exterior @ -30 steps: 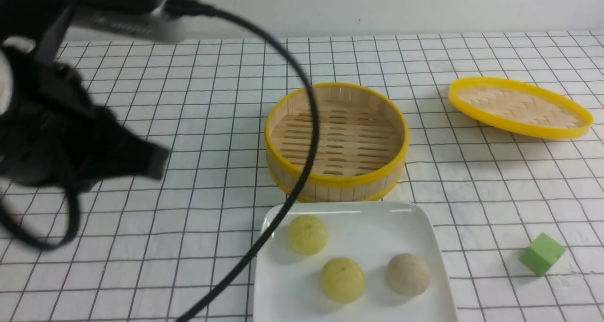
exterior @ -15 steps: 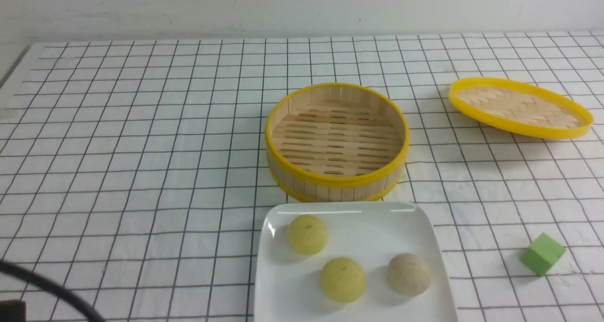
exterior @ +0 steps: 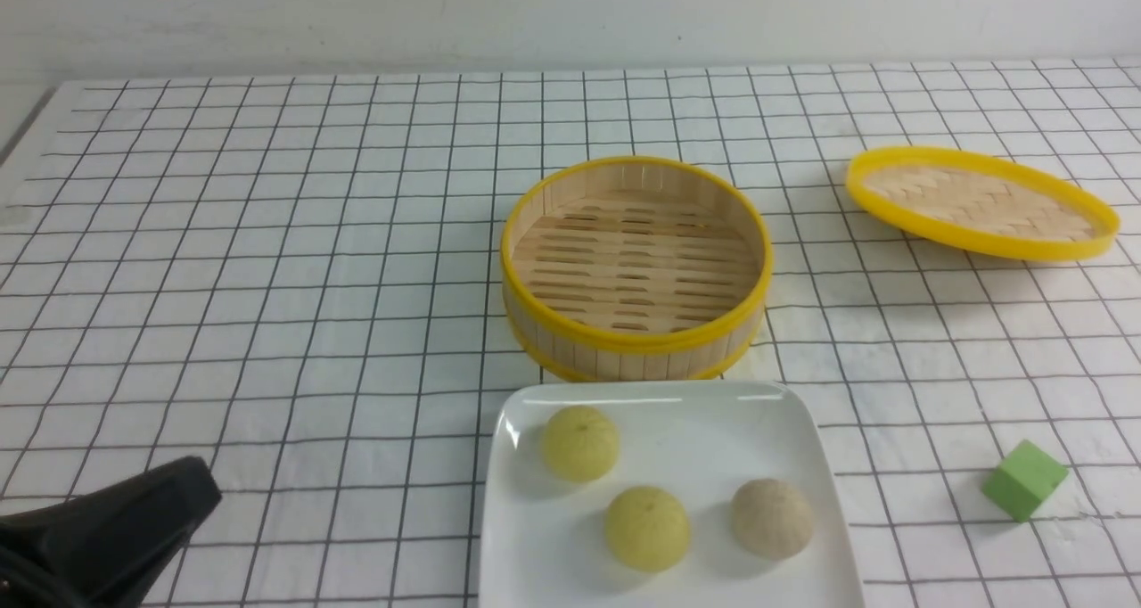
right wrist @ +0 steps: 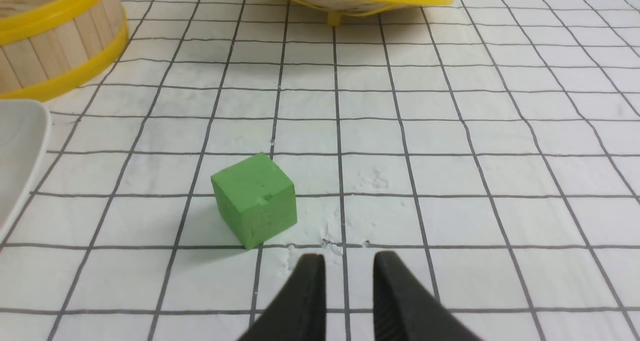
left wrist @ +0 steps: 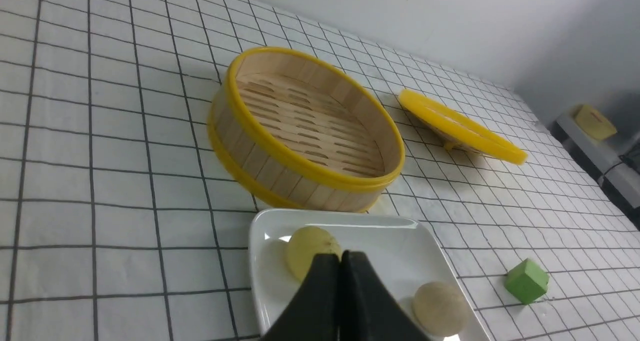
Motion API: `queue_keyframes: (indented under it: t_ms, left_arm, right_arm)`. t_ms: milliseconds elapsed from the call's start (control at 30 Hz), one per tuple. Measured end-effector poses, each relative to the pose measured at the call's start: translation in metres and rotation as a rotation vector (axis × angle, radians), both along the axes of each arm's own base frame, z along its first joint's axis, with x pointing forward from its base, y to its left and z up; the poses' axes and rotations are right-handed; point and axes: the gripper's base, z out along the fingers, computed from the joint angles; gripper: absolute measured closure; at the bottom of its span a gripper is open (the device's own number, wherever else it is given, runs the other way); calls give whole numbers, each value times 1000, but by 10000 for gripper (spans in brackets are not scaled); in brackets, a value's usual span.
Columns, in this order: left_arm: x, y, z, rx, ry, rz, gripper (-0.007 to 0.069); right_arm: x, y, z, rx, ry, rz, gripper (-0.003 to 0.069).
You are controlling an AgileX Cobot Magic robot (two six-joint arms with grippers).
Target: Put the steamed buns into the plate on the white-black tablecloth.
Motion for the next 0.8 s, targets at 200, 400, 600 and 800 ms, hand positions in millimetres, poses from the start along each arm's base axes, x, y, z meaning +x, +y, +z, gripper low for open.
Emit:
queue_keyframes:
  t_ms: [200, 400, 600, 800]
  left_arm:
    - [0, 2, -3, 36, 17, 15, 591]
    - [1, 1, -11, 115, 5, -6, 589]
    - [2, 6, -21, 245, -110, 34, 585]
    - [2, 27, -51, 413, -136, 280, 577]
  right_arm:
    - [0, 0, 0, 0, 0, 0, 482]
    - [0, 0, 0, 0, 0, 0, 471]
    - [0, 0, 0, 0, 0, 0, 461]
    - [0, 0, 0, -2, 0, 0, 453]
